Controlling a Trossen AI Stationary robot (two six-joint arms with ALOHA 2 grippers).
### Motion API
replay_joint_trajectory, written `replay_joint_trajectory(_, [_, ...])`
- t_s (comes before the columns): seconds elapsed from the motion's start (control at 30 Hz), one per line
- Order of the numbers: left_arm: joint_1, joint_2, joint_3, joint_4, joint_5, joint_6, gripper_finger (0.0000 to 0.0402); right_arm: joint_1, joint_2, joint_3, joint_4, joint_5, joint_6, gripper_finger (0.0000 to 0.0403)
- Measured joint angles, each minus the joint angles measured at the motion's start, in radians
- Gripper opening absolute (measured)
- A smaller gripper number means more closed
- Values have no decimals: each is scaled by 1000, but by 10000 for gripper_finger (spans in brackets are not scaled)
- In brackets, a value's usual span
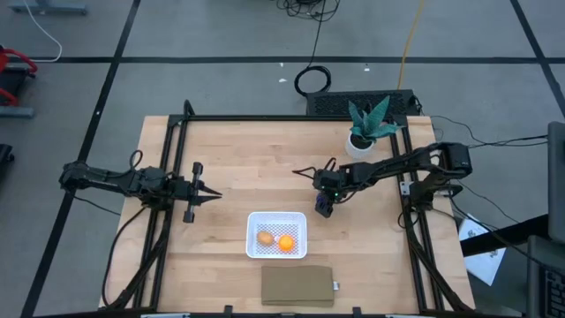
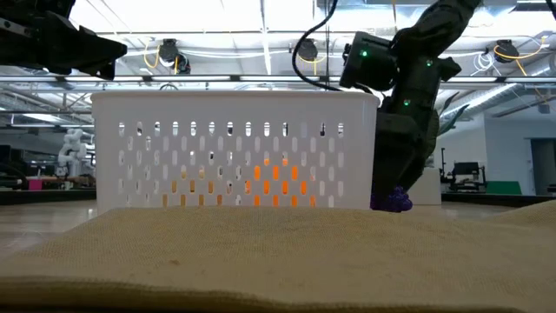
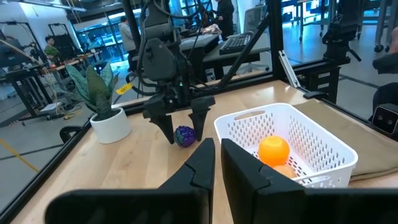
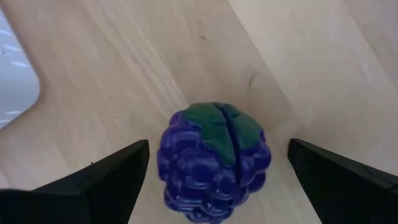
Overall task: Pick and placing Produce into tupperware
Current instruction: Put the blackberry into the basket
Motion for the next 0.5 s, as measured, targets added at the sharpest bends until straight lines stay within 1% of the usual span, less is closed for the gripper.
replay_joint_trajectory(0.17, [0,0,0,0,0,0,31,1,26,1,0,12,-8,380])
replay_joint_trajectory(0.37, [0,0,0,0,0,-1,31,3,-6,-4,6,33,-14,379])
replay_joint_trajectory(0.5, [0,0,0,0,0,0,31,2,-11,-5,7,36,-19,362])
